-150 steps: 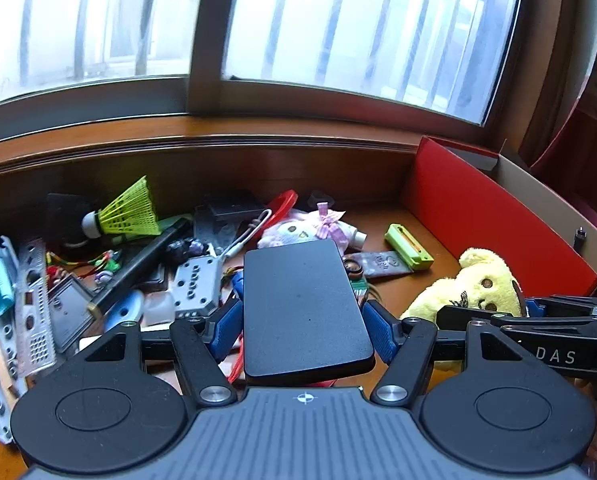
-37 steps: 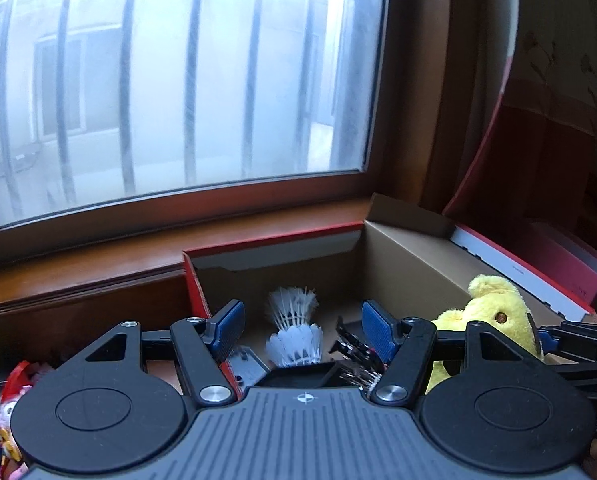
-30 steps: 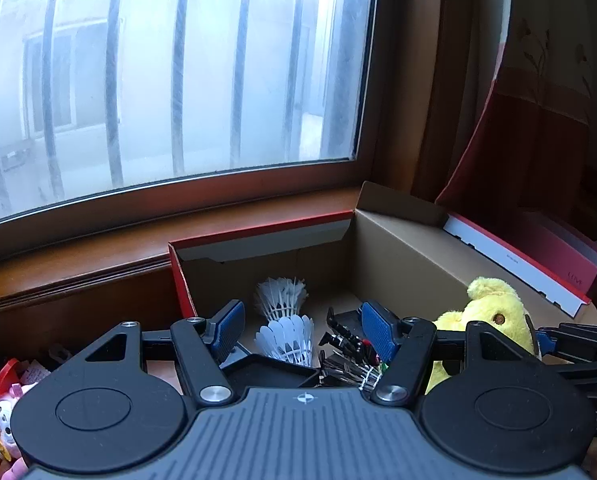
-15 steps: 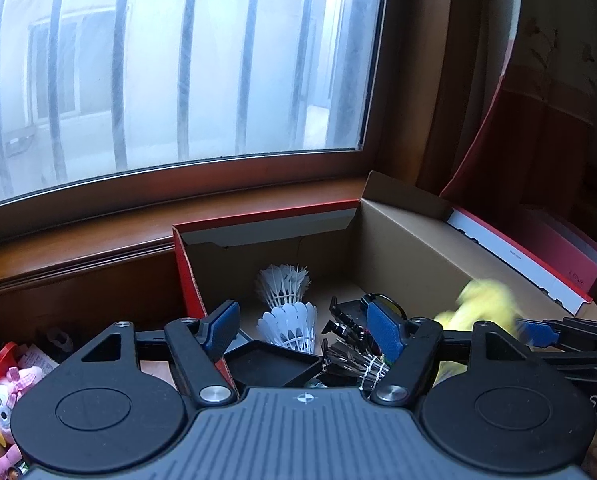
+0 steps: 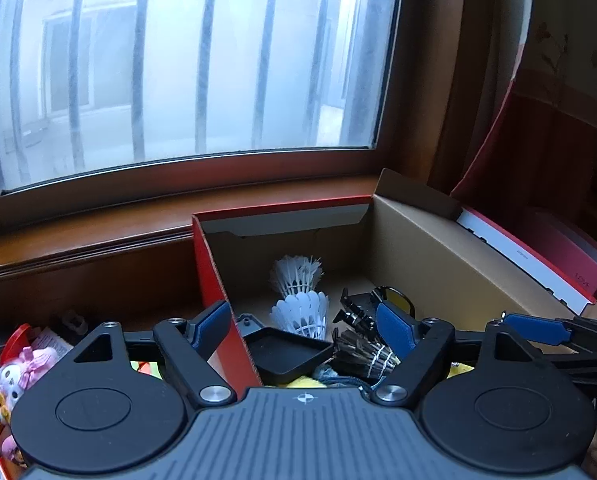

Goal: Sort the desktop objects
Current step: 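Lower the plush into the box and open the right gripper, then withdraw the right gripper from the box back over the clutter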

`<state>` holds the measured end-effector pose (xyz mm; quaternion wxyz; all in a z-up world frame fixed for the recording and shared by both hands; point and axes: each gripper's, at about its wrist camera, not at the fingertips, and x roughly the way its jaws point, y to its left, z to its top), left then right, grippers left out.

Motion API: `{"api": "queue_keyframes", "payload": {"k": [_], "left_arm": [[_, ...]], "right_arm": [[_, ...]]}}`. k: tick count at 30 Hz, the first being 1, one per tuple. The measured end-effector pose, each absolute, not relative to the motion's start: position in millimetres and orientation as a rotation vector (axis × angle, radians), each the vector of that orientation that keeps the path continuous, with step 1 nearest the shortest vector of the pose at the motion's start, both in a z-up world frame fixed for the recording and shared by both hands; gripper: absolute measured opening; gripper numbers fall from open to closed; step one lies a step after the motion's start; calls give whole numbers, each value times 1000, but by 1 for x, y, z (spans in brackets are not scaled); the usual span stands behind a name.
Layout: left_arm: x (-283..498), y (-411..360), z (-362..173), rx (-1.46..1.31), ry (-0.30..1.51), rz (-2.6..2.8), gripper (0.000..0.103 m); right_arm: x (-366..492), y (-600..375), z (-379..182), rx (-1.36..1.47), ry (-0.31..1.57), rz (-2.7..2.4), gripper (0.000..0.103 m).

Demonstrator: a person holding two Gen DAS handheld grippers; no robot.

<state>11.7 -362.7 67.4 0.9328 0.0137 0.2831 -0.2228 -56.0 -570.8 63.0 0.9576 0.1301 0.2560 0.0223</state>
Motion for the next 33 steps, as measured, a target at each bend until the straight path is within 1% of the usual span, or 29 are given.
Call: {"api": "queue_keyframes", "payload": {"k": [4, 9, 15, 18, 20, 28, 32, 33], "left_arm": [[6, -356, 68, 18, 575, -431, 87], [0, -342, 66, -2, 582, -378, 90], [-7, -318, 64, -18, 602, -287, 92], [-11, -301, 63, -27, 612, -228, 92], [-13, -289, 62, -35, 622, -185, 92], [-31, -221, 55, -64, 646, -30, 93], [-41, -172, 53, -89, 630, 15, 95], [-44, -159, 52, -92, 631, 21, 95]], "right_arm": [[-58, -569, 61, 298, 541, 68, 82], [-59, -561, 53, 327, 573, 101, 87], [-61, -540, 38, 196, 568, 109, 88], [-58, -534, 33, 154, 568, 101, 94], [-54, -531, 30, 142, 579, 99, 103], [-36, -519, 17, 79, 637, 149, 103], [-34, -521, 22, 163, 617, 95, 95], [-36, -523, 26, 203, 604, 66, 95]]}}
